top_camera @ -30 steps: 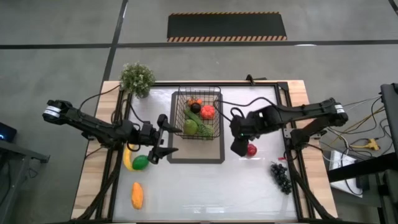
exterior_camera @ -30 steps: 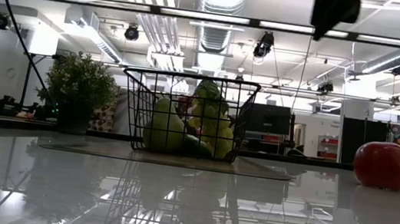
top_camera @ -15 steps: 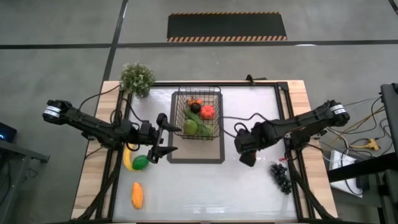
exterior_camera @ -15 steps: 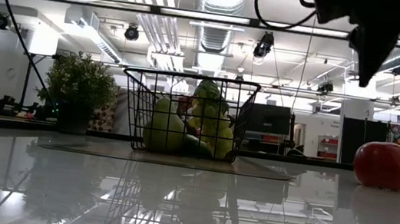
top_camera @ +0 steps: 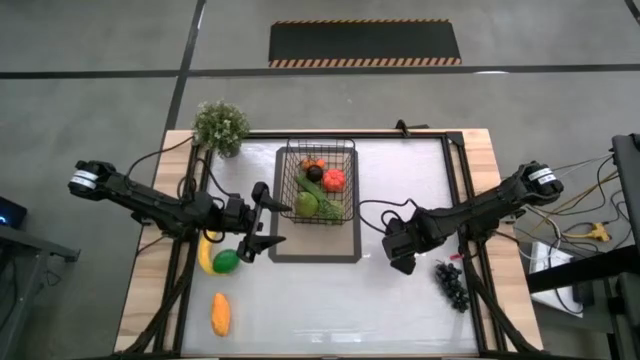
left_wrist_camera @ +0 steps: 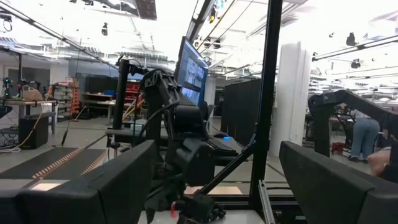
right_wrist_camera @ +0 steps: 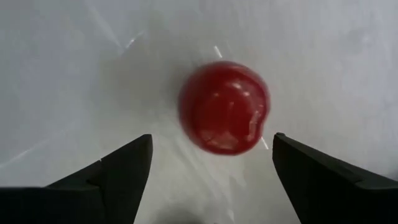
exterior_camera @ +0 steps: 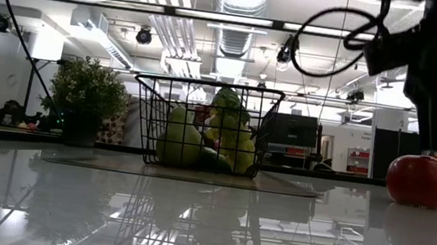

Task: Build produce basket
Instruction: Put the apple into the black wire basket

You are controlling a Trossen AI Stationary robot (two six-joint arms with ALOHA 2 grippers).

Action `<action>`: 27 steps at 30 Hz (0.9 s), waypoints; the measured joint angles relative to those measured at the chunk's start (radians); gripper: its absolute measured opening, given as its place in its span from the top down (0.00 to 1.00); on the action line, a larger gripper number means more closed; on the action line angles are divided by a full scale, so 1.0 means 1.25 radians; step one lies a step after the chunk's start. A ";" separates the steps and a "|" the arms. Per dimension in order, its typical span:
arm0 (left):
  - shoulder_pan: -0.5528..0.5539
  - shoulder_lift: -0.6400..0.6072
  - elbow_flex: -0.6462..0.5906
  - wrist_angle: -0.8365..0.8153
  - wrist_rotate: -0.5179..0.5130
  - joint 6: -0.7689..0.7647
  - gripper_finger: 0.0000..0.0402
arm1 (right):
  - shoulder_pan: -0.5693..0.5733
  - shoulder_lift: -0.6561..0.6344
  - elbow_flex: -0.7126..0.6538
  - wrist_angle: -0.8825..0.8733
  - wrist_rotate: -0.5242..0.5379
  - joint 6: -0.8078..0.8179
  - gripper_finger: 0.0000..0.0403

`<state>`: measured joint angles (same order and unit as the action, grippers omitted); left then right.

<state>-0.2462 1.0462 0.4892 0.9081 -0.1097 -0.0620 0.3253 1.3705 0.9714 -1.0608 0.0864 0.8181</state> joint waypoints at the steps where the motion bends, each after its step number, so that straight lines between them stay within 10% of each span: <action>1: 0.000 0.000 0.000 0.000 0.000 0.000 0.19 | 0.000 0.000 -0.009 0.004 0.011 0.002 0.22; 27: 0.002 0.000 0.000 0.001 -0.024 0.000 0.19 | -0.001 0.001 -0.118 0.147 0.099 0.011 0.40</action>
<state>-0.2436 1.0466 0.4892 0.9090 -0.1397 -0.0622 0.3244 1.3716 0.8242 -0.8770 0.2100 0.8316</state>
